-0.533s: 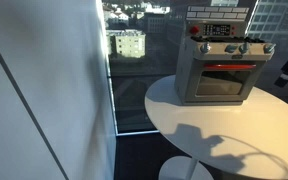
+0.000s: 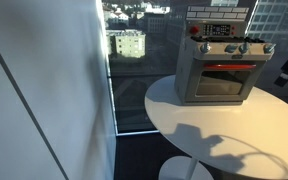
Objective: Turn the knob of the stove on the right in an anticlockwise direction
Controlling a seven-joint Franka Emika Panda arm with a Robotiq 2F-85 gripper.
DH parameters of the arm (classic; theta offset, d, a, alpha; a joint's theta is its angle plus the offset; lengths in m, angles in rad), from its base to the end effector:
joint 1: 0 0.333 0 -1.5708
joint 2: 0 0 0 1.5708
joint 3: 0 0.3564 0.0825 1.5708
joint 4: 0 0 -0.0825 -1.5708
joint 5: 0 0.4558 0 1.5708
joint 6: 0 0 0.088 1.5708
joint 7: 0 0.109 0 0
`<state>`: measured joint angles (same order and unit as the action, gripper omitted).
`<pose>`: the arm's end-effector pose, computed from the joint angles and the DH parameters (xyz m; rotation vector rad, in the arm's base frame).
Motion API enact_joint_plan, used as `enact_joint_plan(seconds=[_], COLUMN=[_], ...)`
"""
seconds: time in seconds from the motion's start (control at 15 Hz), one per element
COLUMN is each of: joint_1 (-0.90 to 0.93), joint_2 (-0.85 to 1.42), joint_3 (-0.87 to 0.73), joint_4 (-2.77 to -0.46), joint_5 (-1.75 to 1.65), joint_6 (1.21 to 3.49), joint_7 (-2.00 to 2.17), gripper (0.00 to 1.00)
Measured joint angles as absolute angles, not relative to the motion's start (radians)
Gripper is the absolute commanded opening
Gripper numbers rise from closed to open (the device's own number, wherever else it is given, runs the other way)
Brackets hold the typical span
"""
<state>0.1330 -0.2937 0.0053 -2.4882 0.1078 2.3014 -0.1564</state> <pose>0.4881 0.0704 0.3999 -3.0360 -0.3459 -0.1646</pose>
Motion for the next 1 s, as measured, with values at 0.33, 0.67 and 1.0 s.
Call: enact_joint_plan(seconds=[0.33,0.67,1.0], joint_1=[0.131,0.115,0.061], joint_2=[-0.294,-0.293,-0.293], joint_3=[0.014,0.016,0.016], joint_4=[-2.458,-2.394,-2.369], joint_5=[0.107,0.104,0.073], joint_6=[2.302,2.313,2.406], joint_7=[-0.153,-0.136,-0.069], gripper=[1.0,1.0,1.0])
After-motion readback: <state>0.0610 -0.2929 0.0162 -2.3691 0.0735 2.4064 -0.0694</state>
